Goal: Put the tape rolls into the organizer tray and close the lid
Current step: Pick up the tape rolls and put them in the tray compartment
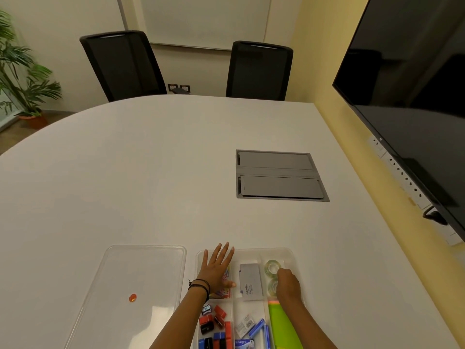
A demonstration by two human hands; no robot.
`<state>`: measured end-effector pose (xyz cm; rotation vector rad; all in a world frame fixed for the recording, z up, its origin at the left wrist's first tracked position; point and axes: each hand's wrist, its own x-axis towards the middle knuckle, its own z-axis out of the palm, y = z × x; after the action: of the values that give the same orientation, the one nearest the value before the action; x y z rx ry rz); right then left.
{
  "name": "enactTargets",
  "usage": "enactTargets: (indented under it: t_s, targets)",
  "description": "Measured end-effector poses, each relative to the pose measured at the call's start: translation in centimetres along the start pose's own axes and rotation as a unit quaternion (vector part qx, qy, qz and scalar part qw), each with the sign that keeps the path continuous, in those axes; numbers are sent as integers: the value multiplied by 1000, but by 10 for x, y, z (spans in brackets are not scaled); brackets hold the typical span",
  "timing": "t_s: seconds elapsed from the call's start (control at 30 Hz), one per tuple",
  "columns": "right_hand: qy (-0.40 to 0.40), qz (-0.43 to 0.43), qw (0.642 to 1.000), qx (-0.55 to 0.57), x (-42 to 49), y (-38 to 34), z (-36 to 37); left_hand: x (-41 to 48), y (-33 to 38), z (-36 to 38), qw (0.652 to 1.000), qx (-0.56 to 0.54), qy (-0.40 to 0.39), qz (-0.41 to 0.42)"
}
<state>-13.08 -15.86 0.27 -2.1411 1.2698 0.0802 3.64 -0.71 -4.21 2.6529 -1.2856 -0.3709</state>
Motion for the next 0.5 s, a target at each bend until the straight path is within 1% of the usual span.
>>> enactTargets:
  t_s: [0.07, 0.1, 0.17, 0.2, 0.27, 0.33, 0.43, 0.5]
  targets:
    - [1, 0, 1000, -9, -1, -3, -1, -1, 2, -3, 1000, -5, -4, 10]
    - [-4, 4, 1000, -5, -1, -3, 0, -1, 3, -3, 1000, -11, -16, 21]
    - [-4, -4, 1000, -31, -3, -6, -3, -3, 4, -5, 998, -26, -44, 31]
    - [-8, -19, 998, -61, -4, -7, -6, -3, 3, -4, 998, -26, -42, 26]
    - [-13, -32, 997, -69, -4, -9, -8, 0, 2, -3, 999, -14, -32, 12]
    - [-11, -30, 998, -51, -4, -9, -8, 1, 2, -3, 999, 11, -29, 8]
    - [-18, 17, 1000, 1, -3, -9, -5, 1, 0, -1, 999, 46, -18, 4]
    - [-19, 20, 999, -16, -3, -8, -4, 1, 0, -1, 999, 47, -26, -1]
